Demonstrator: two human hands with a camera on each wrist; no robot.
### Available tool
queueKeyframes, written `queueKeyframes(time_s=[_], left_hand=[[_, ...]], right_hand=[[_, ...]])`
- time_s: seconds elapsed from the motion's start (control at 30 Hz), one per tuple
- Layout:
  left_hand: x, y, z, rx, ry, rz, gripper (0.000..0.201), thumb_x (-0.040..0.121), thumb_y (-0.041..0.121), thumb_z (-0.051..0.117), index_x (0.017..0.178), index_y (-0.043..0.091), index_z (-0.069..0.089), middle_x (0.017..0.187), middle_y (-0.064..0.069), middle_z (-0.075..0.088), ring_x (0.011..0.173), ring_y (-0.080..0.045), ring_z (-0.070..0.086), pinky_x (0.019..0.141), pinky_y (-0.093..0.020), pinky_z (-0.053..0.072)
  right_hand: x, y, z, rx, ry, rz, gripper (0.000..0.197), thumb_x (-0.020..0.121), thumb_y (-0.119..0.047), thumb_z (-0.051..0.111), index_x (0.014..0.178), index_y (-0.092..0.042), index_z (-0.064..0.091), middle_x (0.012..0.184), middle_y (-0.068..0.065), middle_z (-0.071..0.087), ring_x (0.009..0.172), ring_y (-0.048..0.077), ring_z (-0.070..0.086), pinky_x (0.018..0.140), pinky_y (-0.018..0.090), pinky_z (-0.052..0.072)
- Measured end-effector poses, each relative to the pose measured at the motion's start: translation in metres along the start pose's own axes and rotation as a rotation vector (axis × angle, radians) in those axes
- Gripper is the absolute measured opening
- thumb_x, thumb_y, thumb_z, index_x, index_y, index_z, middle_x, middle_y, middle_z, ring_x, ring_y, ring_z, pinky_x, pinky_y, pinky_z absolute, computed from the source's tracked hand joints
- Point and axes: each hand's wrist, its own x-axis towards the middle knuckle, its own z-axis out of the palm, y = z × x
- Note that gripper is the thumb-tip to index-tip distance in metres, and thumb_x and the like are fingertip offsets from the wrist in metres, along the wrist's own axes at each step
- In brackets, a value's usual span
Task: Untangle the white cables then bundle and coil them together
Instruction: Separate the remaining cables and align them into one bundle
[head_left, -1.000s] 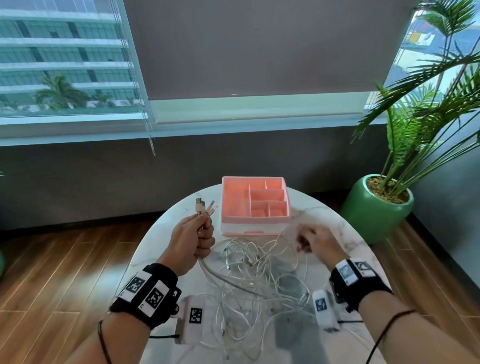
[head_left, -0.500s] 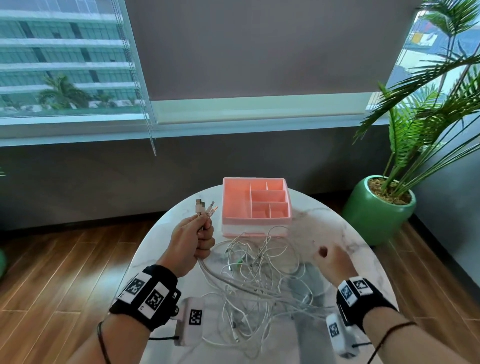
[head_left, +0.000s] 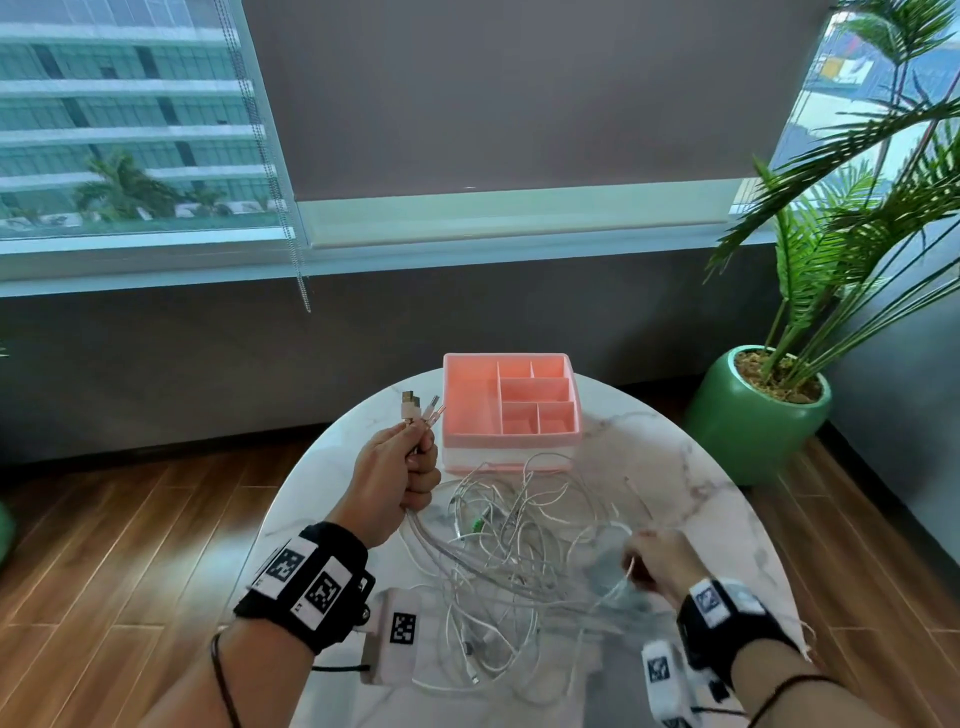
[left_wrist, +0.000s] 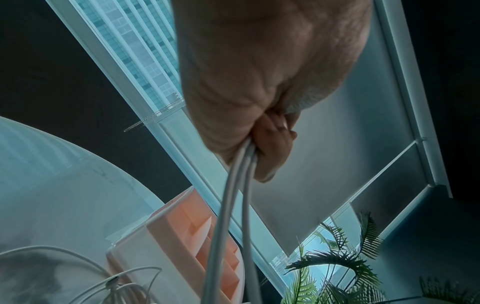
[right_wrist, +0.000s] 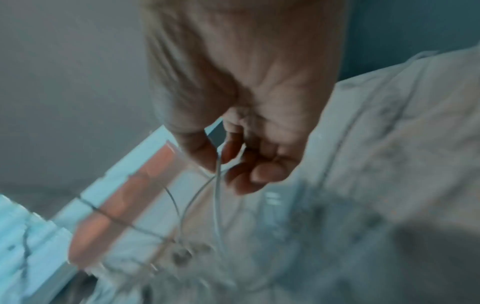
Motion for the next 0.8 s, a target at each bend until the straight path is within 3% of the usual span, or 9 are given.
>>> queueKeyframes(time_s=[0.07,0.17,0.27,0.37,0.53,0.63,0.7,0.8], left_hand=[[0.002,0.000,0.003,0.004,0.009,0.010,0.036,0.107,0.018,0.034,0.072,0.015,0.042,0.058,0.003,0.028,0.045,-0.008,0.019,0.039,-0.015,0.018],[0.003,0.002,0.012,-0.018,0.009,0.024,0.035,0.106,0.017,0.034,0.072,0.015,0.043,0.059,0.002,0.029,0.044,-0.008,0.020,0.038,-0.015,0.018],[0.002,0.004,0.023,-0.031,-0.039,0.035,0.032,0.105,0.015,0.036,0.074,0.014,0.042,0.060,0.001,0.030,0.044,-0.008,0.022,0.038,-0.017,0.019],[0.001,0.005,0.034,-0.055,-0.097,0.030,0.034,0.107,0.023,0.040,0.075,0.013,0.045,0.061,0.000,0.033,0.046,-0.009,0.023,0.039,-0.017,0.020],[0.006,-0.005,0.047,-0.073,-0.085,-0.031,0.029,0.106,0.028,0.045,0.087,0.009,0.055,0.064,-0.006,0.050,0.045,-0.010,0.035,0.039,-0.019,0.024],[0.010,-0.008,0.046,-0.151,-0.040,-0.071,0.027,0.105,0.022,0.045,0.095,0.002,0.061,0.066,-0.008,0.056,0.049,-0.016,0.050,0.041,-0.024,0.040],[0.013,-0.006,0.042,-0.221,-0.020,-0.112,0.029,0.105,0.023,0.044,0.092,0.005,0.061,0.063,-0.004,0.053,0.049,-0.014,0.047,0.041,-0.023,0.041],[0.019,-0.002,0.034,-0.293,0.082,-0.095,0.033,0.107,0.026,0.041,0.082,0.011,0.056,0.054,0.004,0.038,0.045,-0.009,0.035,0.041,-0.020,0.030]], right_hand=[[-0.011,-0.042,-0.009,0.285,-0.086,-0.072,0.020,0.085,0.010,0.057,0.069,-0.002,0.063,0.057,0.017,0.055,0.044,0.022,0.050,0.046,0.026,0.042],[-0.033,-0.106,-0.017,0.420,-0.218,-0.258,0.013,0.099,-0.006,0.051,0.091,-0.004,0.061,0.054,0.003,0.045,0.046,0.015,0.040,0.044,0.026,0.037],[-0.060,-0.155,-0.016,0.461,-0.299,-0.461,0.022,0.104,-0.018,0.048,0.095,-0.002,0.061,0.053,0.000,0.034,0.044,0.012,0.030,0.045,0.024,0.033],[-0.091,-0.183,-0.002,0.468,-0.405,-0.584,0.015,0.101,-0.013,0.051,0.094,-0.002,0.059,0.054,0.004,0.032,0.044,0.013,0.029,0.046,0.027,0.031],[-0.118,-0.182,0.036,0.275,-0.539,-0.667,0.008,0.099,-0.009,0.056,0.092,-0.006,0.059,0.054,0.002,0.047,0.044,0.015,0.038,0.043,0.024,0.032],[-0.126,-0.166,0.053,0.112,-0.651,-0.672,0.016,0.098,-0.004,0.057,0.084,-0.010,0.057,0.054,-0.001,0.047,0.046,0.011,0.039,0.044,0.021,0.035],[-0.125,-0.149,0.061,0.051,-0.712,-0.654,0.016,0.098,-0.003,0.056,0.083,-0.008,0.056,0.055,-0.002,0.045,0.046,0.009,0.038,0.046,0.020,0.034],[-0.121,-0.121,0.065,0.020,-0.793,-0.593,0.009,0.098,-0.007,0.060,0.091,-0.001,0.060,0.057,0.001,0.044,0.047,0.010,0.039,0.045,0.020,0.033]])
